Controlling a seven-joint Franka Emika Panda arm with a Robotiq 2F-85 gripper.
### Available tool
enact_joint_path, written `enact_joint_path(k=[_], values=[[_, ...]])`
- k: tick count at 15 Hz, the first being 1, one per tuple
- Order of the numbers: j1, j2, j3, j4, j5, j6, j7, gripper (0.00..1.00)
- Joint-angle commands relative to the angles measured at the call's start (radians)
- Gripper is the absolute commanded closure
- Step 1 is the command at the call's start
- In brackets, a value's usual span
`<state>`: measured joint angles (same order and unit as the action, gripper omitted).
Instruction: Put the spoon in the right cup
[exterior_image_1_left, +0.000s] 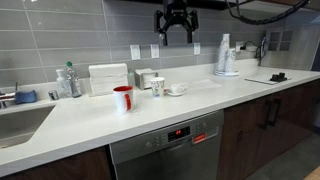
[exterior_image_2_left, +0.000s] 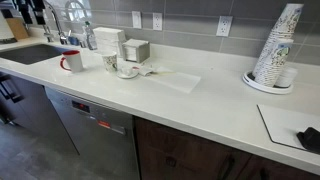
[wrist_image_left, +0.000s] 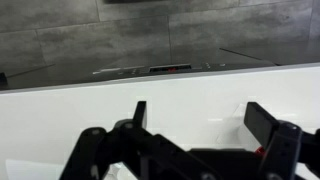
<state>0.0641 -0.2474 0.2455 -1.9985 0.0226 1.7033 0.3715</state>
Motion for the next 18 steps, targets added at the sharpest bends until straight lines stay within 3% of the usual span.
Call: enact_joint_path(k=[1, 13, 18], values=[[0.020, 0.002, -0.017, 0.002, -0.005, -0.002, 0.004, 0.00], [0.020, 0.002, -0.017, 0.002, -0.005, -0.002, 0.004, 0.00], [-0.035, 0.146, -0.065, 0.102, -0.014, 0.000, 0.188, 0.00]])
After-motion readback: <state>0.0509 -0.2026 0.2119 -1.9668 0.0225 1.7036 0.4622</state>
